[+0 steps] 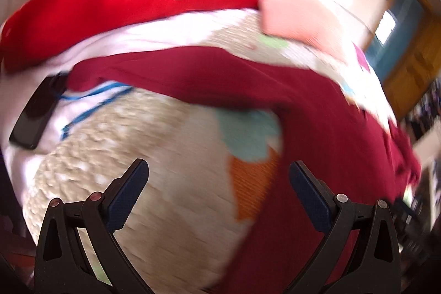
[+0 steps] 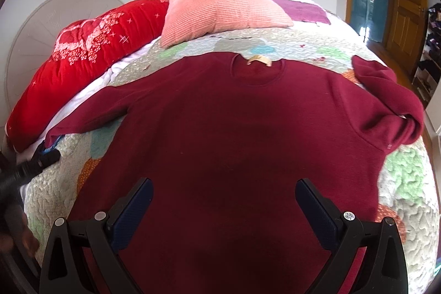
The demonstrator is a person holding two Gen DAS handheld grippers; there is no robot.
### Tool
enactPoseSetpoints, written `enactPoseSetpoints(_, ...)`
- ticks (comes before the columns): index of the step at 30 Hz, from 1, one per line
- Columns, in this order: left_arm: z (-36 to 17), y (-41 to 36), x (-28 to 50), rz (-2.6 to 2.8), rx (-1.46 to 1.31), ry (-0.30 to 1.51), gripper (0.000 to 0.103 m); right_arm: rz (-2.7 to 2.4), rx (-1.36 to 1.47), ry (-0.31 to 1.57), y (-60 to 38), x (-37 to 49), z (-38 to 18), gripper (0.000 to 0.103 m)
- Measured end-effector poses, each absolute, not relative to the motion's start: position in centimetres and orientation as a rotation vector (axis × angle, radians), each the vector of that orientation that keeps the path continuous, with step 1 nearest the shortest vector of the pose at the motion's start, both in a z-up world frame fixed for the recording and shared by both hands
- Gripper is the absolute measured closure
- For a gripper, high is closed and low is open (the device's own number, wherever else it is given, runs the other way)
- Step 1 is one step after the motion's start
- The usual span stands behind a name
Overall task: Fold small clothes
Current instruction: 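Grasp the sweater sleeve nearest the left gripper with the left gripper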
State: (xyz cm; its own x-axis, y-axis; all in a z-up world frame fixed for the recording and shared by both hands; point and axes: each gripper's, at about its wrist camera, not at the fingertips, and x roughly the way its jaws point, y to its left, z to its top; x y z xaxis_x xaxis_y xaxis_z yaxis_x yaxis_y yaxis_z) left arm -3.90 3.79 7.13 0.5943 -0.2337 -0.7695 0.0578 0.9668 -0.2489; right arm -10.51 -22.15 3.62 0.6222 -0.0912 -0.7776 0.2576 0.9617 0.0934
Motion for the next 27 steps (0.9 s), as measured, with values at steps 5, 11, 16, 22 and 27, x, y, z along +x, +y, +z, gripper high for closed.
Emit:
enactPoseSetpoints(5, 6.8, 10.3, -0.1, -0.065, -0.388, 0.928, 0.001, -0.121, 0.158, 0.898, -19.7, -7.9, 3.0, 0.001)
enactPoseSetpoints(11, 5.9, 16.1, 4.1, -0.019, -0.635, 0.930, 0.009, -0.062, 0.146, 0.928, -17.7, -5.6, 1.8, 0.001)
enactPoseSetpoints(16, 4.7, 17.4, 6.7, -0.063, -0.749, 0.959, 0.015, -0.017, 0.164, 0.959, -16.9, -4.7, 0.9, 0.001)
enactPoseSetpoints(22, 3.5, 17.4, 8.5, -0.098, -0.773, 0.964, 0.026, 0.006, 0.164, 0.975, -16.4, -4.1, 0.4, 0.001)
enactPoseSetpoints(27, 2.8, 18.1, 10.1, -0.094, -0.803, 0.956, 0.047, 0.018, 0.166, 0.989, -16.4, -3.9, 0.1, 0.001)
